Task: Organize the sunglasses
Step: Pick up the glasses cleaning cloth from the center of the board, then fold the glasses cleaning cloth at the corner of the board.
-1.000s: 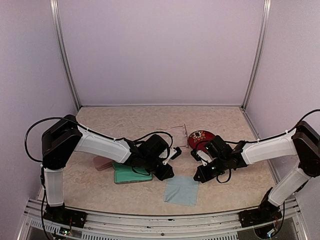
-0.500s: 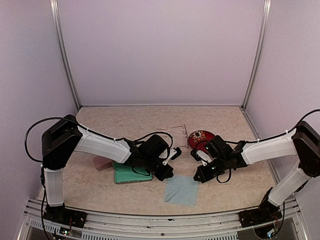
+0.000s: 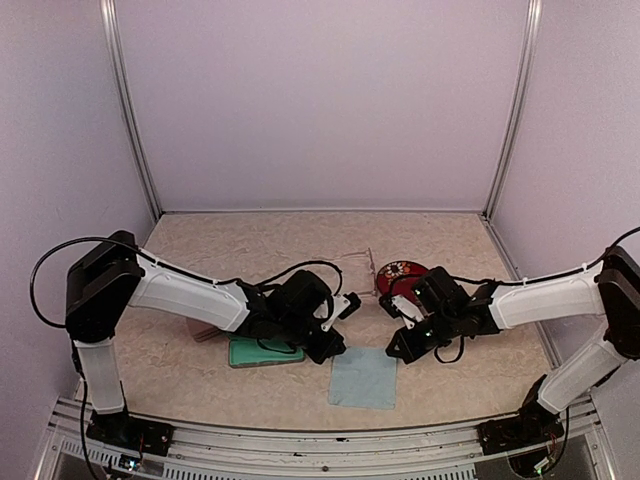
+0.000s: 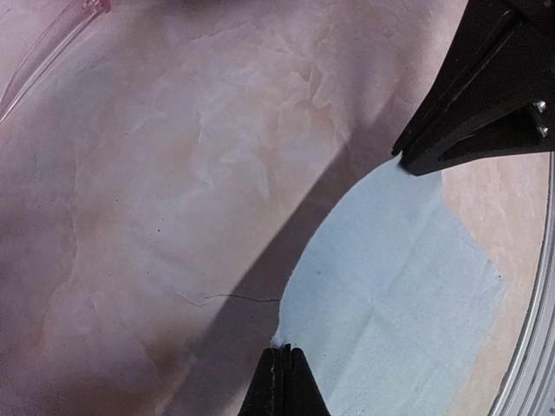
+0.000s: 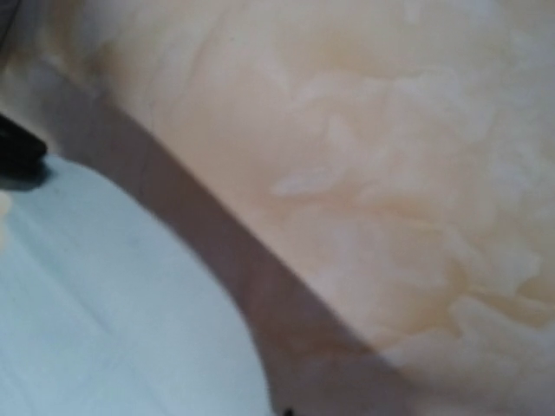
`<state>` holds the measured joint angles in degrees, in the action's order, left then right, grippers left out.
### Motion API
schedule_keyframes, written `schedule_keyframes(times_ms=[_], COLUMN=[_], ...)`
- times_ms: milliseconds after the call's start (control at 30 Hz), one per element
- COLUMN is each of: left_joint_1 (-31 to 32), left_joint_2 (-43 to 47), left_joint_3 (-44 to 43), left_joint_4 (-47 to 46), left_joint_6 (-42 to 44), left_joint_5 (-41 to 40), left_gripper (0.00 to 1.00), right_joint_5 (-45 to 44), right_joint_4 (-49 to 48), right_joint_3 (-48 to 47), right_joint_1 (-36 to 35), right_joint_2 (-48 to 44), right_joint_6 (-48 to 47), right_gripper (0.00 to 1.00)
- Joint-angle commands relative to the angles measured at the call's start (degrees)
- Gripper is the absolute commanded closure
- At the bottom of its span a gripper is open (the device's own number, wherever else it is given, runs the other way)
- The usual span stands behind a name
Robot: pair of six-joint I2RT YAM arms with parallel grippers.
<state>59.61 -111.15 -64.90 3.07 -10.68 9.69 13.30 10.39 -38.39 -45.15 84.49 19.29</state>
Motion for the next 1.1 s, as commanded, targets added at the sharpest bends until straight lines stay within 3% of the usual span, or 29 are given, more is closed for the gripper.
schedule_keyframes(times_ms=[0,1067], left_joint_1=[1.53,11.06], left_joint_2=[2.69,8.88], left_joint_3=[1.2,10.47], left_joint_4=[-1.49,-3.34], left_joint_6=[-0.18,-6.11], left_joint_5=[-1.71,-9.58], left_gripper=[1.0,1.0], right_joint_5=[-0.04,-1.59], right_joint_4=[0.84,-0.64], right_joint_3=[0.73,9.1], right_joint_1=[-1.74,-12.22], right_joint_2=[-1.8,-9.43], right_joint_6=[-1.46,6.64], right_gripper=[1.0,1.0])
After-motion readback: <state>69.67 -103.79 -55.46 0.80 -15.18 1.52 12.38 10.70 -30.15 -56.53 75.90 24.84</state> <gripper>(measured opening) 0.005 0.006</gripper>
